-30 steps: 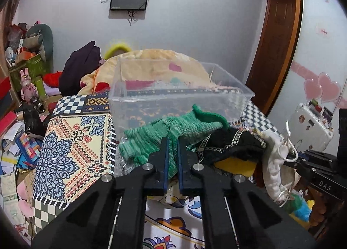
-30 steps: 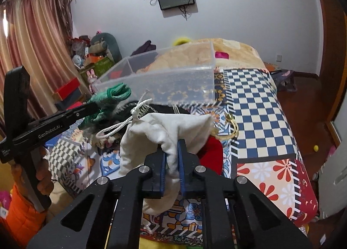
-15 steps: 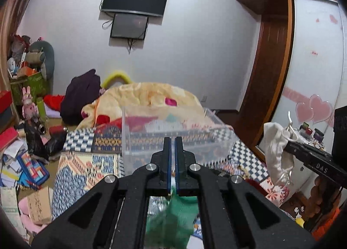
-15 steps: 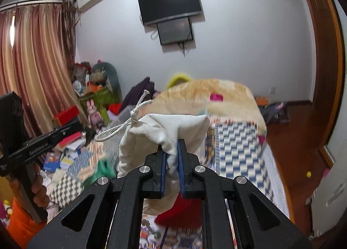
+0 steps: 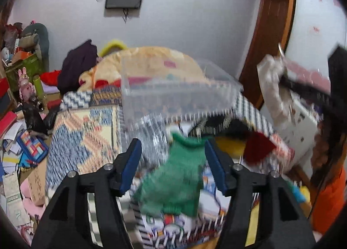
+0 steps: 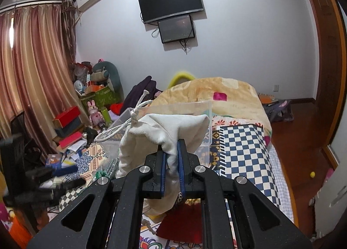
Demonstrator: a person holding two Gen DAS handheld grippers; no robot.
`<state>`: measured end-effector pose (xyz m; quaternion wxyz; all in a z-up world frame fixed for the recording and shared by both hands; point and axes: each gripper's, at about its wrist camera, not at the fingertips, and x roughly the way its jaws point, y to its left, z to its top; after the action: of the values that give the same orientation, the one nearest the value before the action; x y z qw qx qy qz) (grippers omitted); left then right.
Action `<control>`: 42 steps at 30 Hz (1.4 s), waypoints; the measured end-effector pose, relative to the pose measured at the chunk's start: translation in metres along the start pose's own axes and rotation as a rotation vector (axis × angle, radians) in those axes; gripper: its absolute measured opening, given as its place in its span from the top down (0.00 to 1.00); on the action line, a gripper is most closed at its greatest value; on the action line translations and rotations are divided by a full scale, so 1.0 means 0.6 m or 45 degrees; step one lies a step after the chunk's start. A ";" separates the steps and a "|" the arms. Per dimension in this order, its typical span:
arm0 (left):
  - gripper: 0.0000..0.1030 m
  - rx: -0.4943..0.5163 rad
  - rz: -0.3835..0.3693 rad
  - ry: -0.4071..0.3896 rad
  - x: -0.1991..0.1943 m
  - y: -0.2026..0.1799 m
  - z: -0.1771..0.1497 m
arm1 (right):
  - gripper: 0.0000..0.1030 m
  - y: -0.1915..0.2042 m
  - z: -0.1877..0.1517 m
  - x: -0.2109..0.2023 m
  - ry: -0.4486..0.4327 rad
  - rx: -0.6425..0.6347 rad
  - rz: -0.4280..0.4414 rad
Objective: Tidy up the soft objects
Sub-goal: 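Lower gloves into clear box with left tool while right tool drops white pouch in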
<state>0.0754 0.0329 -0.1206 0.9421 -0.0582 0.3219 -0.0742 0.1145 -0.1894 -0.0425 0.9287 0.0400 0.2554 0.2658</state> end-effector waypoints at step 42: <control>0.94 0.008 0.133 -0.240 0.050 0.024 0.196 | 0.91 0.024 0.089 0.107 0.005 -0.096 -0.041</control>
<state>0.1725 0.0492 -0.0481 0.9710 -0.0452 0.2341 -0.0202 0.1808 -0.1410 -0.0220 0.9333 0.0003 0.2477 0.2601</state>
